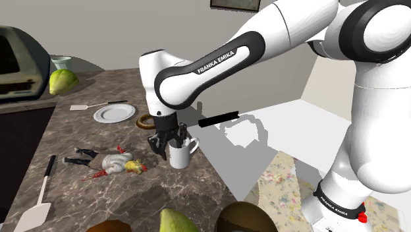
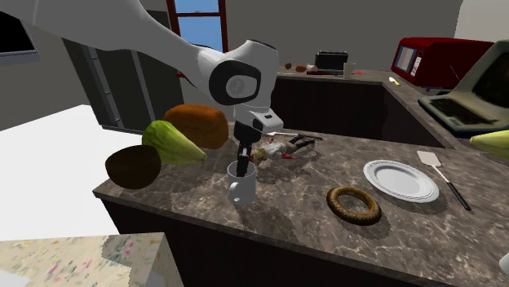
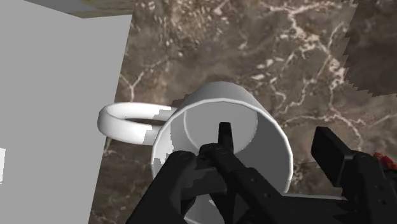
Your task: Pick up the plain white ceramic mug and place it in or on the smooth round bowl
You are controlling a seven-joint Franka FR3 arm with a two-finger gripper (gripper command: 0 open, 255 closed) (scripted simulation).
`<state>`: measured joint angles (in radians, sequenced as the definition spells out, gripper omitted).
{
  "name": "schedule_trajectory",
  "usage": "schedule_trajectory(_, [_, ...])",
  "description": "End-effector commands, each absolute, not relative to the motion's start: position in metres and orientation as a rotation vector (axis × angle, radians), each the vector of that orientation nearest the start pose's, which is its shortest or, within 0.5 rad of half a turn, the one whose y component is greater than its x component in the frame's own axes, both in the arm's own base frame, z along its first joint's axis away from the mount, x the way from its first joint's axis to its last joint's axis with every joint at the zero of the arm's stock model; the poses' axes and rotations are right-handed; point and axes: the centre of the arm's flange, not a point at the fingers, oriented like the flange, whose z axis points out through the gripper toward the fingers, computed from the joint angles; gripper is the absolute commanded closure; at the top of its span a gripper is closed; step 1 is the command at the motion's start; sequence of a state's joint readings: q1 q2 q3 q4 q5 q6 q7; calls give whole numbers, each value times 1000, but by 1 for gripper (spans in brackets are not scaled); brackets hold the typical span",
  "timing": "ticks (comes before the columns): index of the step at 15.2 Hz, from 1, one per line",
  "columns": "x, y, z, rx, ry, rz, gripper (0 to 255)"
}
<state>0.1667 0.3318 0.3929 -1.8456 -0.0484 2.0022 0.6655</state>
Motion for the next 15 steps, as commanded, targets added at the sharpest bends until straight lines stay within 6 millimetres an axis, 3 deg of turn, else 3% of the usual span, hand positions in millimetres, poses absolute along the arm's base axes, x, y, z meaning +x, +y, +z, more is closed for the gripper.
schedule_trajectory(1, [527,310,347,-3144,145,268,255])
schedule_trajectory(9, [527,310,347,-3144,145,268,255])
schedule_trajectory(15, [527,310,379,-3144,145,268,255])
